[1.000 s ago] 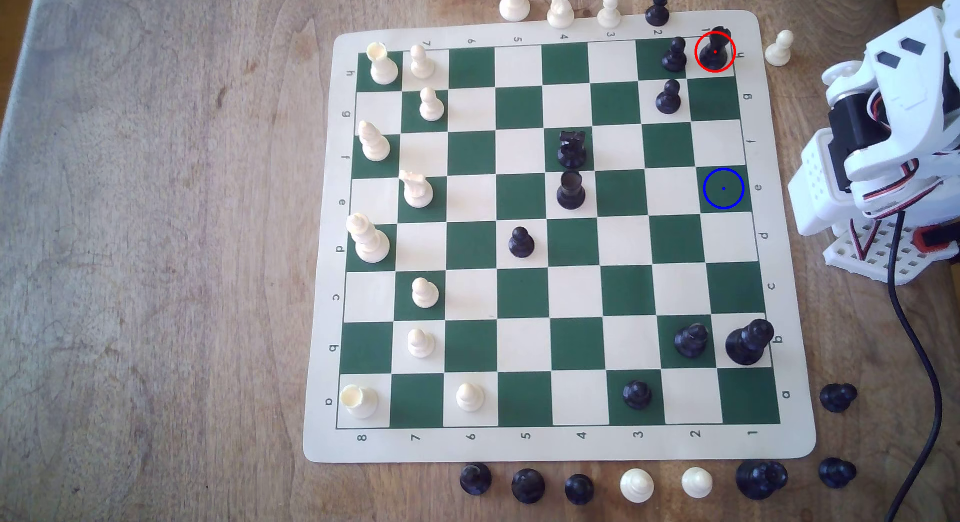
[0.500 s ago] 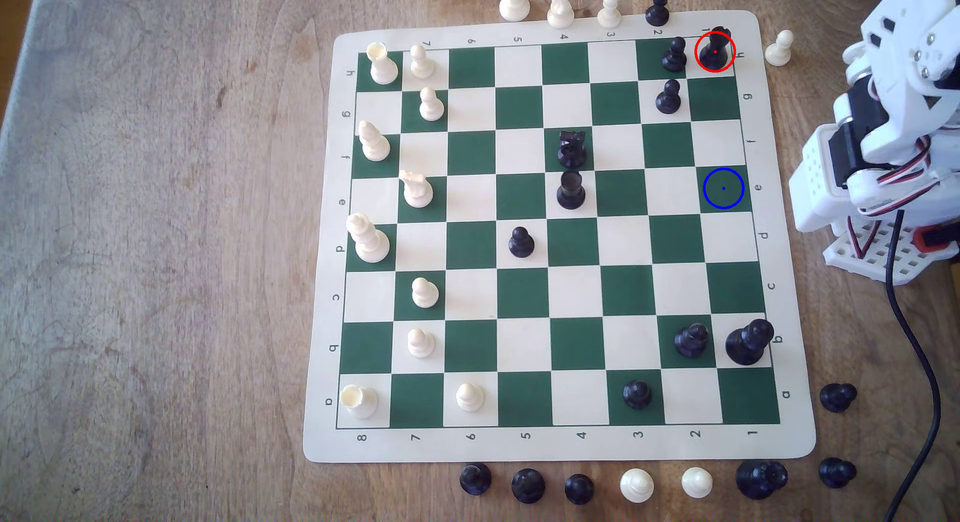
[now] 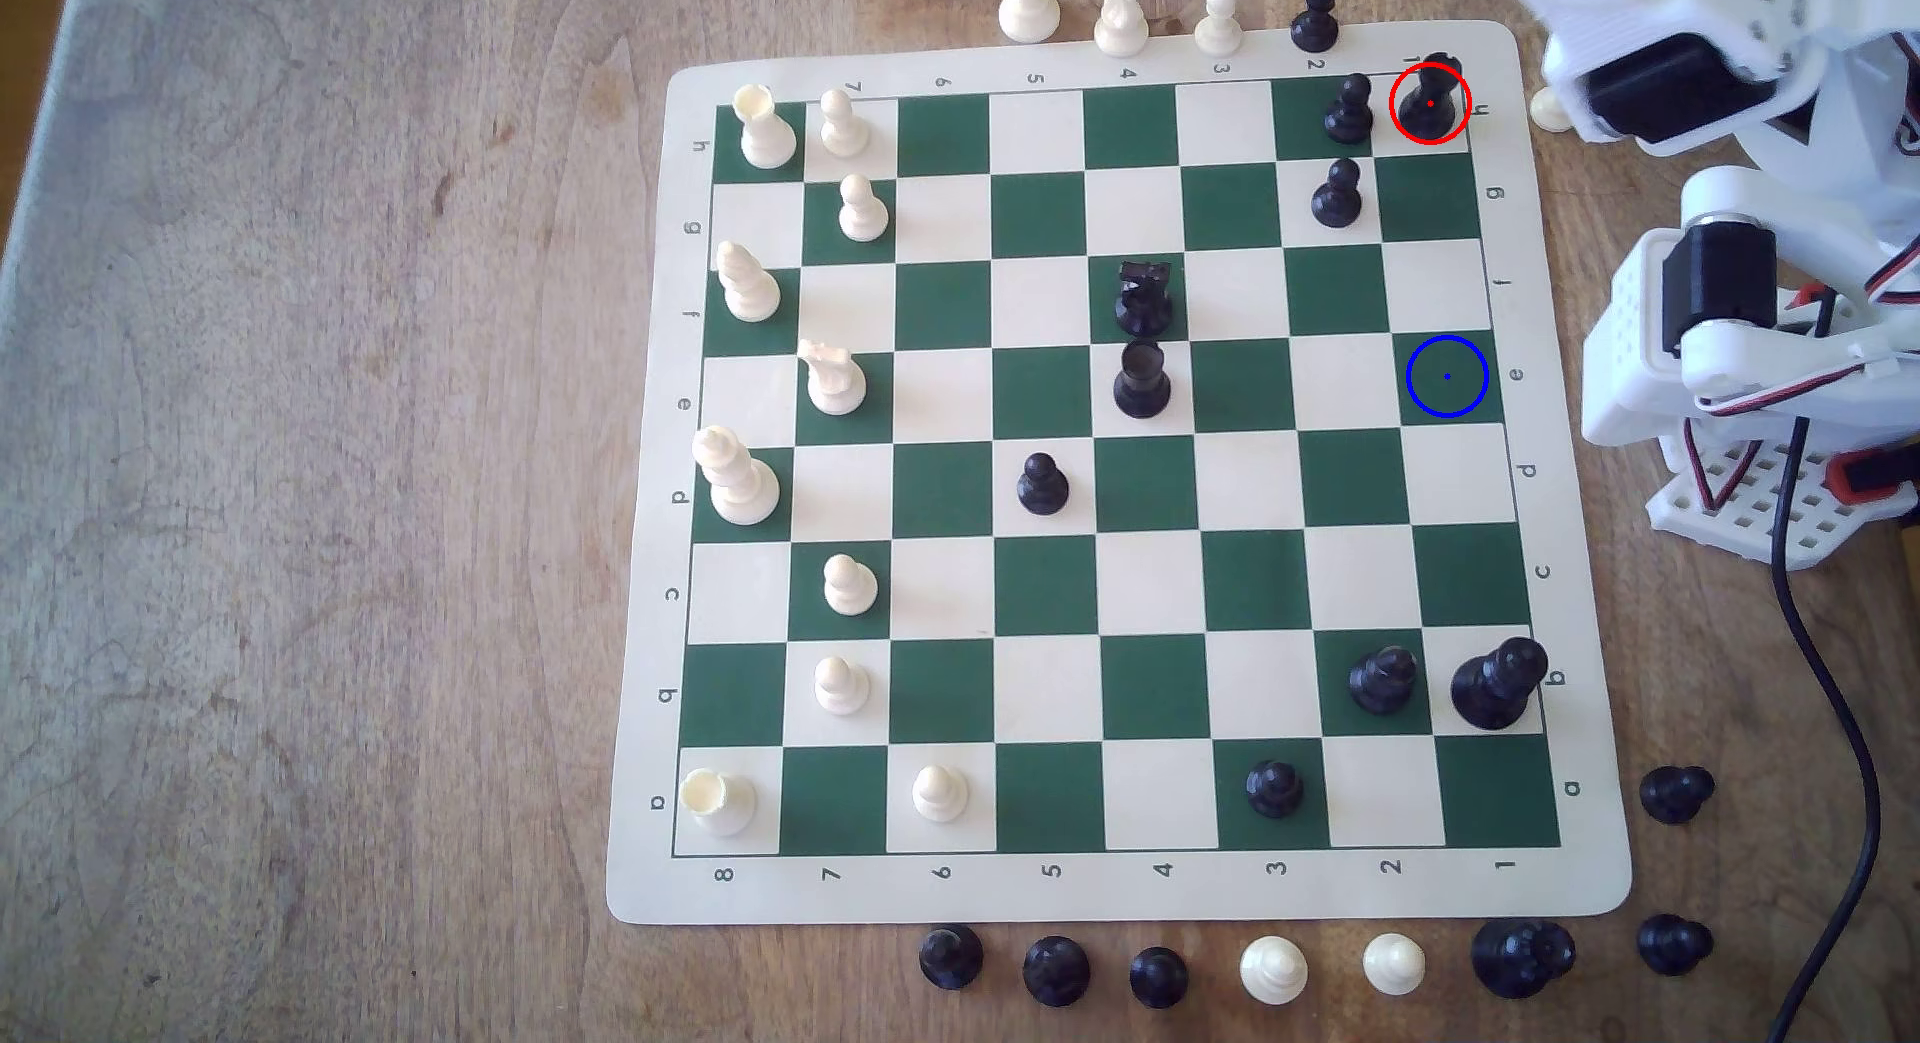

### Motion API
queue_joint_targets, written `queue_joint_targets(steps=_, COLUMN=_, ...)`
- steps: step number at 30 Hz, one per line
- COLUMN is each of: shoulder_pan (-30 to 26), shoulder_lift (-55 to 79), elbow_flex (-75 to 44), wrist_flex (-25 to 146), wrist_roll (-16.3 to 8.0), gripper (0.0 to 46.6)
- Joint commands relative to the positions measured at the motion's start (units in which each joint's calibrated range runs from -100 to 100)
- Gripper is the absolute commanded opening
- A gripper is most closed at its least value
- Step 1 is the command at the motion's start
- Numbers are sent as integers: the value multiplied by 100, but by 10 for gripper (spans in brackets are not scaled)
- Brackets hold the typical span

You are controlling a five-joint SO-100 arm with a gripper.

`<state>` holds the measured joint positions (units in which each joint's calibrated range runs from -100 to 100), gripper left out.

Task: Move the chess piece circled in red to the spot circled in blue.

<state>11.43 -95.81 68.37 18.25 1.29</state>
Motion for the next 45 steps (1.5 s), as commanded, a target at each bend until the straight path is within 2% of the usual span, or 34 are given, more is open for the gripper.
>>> queue_joint_targets(steps=1, shoulder_pan=120, shoulder_lift=14, elbow_flex=-880, wrist_flex=1951, wrist_roll=-39, gripper=2)
queue_joint_targets(steps=4, shoulder_pan=402, shoulder_lift=14, elbow_flex=-1397, wrist_flex=3384, wrist_roll=-39, gripper=2)
queue_joint_targets(steps=5, shoulder_pan=472, shoulder_lift=14, elbow_flex=-1424, wrist_flex=3597, wrist_roll=-103, gripper=2)
queue_joint_targets(steps=7, shoulder_pan=652, shoulder_lift=14, elbow_flex=-1452, wrist_flex=3974, wrist_roll=-396, gripper=2)
queue_joint_targets(steps=12, shoulder_pan=1364, shoulder_lift=226, elbow_flex=-1977, wrist_flex=5473, wrist_roll=-420, gripper=2)
queue_joint_targets(steps=15, shoulder_pan=1622, shoulder_lift=192, elbow_flex=-2005, wrist_flex=5636, wrist_roll=-430, gripper=2)
queue_joint_targets(steps=20, shoulder_pan=2482, shoulder_lift=778, elbow_flex=-2104, wrist_flex=6054, wrist_roll=-459, gripper=3)
queue_joint_targets(steps=21, shoulder_pan=2607, shoulder_lift=1016, elbow_flex=-2268, wrist_flex=6283, wrist_roll=-527, gripper=3)
queue_joint_targets(steps=25, shoulder_pan=2905, shoulder_lift=1916, elbow_flex=-2811, wrist_flex=6808, wrist_roll=-703, gripper=27)
queue_joint_targets(steps=29, shoulder_pan=3178, shoulder_lift=2510, elbow_flex=-2902, wrist_flex=6889, wrist_roll=-723, gripper=29)
queue_joint_targets(steps=32, shoulder_pan=3202, shoulder_lift=2798, elbow_flex=-2902, wrist_flex=7012, wrist_roll=-772, gripper=52)
queue_joint_targets(steps=35, shoulder_pan=3343, shoulder_lift=3223, elbow_flex=-2911, wrist_flex=6963, wrist_roll=-821, gripper=97)
queue_joint_targets(steps=43, shoulder_pan=3781, shoulder_lift=4403, elbow_flex=-2966, wrist_flex=6889, wrist_roll=-723, gripper=185)
queue_joint_targets(steps=45, shoulder_pan=3835, shoulder_lift=4496, elbow_flex=-2947, wrist_flex=6849, wrist_roll=-698, gripper=190)
